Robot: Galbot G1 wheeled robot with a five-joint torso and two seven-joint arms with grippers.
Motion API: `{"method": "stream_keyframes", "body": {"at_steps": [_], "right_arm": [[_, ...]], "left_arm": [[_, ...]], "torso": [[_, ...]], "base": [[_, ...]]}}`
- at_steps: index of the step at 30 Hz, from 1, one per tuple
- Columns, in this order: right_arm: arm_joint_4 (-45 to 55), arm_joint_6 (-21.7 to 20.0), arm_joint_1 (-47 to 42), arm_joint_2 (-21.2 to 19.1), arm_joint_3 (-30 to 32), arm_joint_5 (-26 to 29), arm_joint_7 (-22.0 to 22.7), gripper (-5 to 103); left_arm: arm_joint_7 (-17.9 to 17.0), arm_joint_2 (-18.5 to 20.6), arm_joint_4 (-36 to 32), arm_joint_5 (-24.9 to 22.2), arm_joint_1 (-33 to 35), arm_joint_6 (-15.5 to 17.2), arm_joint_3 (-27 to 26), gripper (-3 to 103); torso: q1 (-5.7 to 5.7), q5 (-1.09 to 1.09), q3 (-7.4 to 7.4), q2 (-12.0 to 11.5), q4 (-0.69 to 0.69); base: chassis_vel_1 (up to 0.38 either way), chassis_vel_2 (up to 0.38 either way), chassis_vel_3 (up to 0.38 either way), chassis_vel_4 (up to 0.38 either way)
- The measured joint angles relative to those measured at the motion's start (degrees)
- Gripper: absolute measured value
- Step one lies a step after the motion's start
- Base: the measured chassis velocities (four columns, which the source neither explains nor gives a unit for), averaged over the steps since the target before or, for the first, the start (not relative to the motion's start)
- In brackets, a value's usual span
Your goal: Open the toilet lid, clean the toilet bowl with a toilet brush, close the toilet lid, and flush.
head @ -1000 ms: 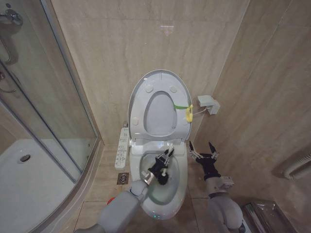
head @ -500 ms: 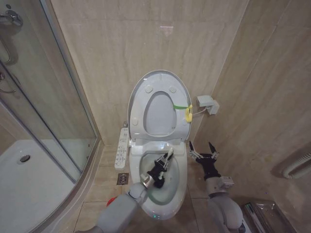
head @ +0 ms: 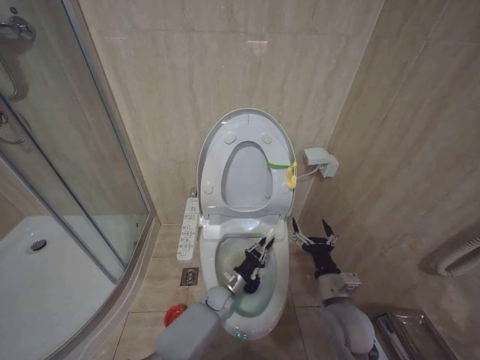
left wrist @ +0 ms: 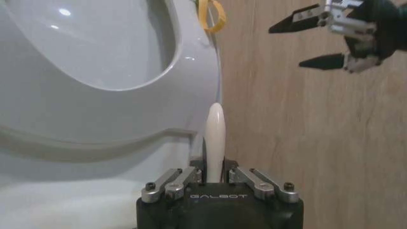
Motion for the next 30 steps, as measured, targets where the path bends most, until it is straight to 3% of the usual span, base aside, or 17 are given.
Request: {"method": "stream_keyframes", "body": {"at_steps": [5, 10, 16, 20, 30], "right_arm": [[0.0, 0.0, 0.0, 0.0, 0.0, 0.0, 0.0, 100], [0.0, 0.0, 0.0, 0.0, 0.0, 0.0, 0.0, 100], [0.0, 0.0, 0.0, 0.0, 0.0, 0.0, 0.0, 100], [0.0, 0.0, 0.0, 0.0, 0.0, 0.0, 0.0, 100], [0.0, 0.0, 0.0, 0.0, 0.0, 0.0, 0.0, 100]], "left_arm": [[0.0, 2.5, -1.5, 2.3, 0.4, -1.3, -2.6, 19], [-0.5, 3.8, -4.4, 8.2, 2.1, -4.6, -7.0, 19], [-0.6, 5.7, -6.1, 9.2, 5.7, -5.1, -8.4, 19], [-0.8, 7.3, -8.8, 9.3, 8.8, -4.6, -9.5, 19], [-2.1, 12.2, -20.5, 9.2, 15.7, 0.4, -12.1, 19]], "torso": [[0.04, -0.05, 0.06, -0.1, 0.07], [0.04, -0.03, 0.05, -0.1, 0.00], [0.03, -0.01, 0.04, -0.1, 0.02], [0.03, -0.02, 0.04, -0.1, 0.02], [0.02, -0.01, 0.03, 0.0, 0.02]], "base": [[0.000, 0.000, 0.000, 0.000], [0.000, 0.000, 0.000, 0.000], [0.000, 0.000, 0.000, 0.000], [0.000, 0.000, 0.000, 0.000], [0.000, 0.000, 0.000, 0.000]]}}
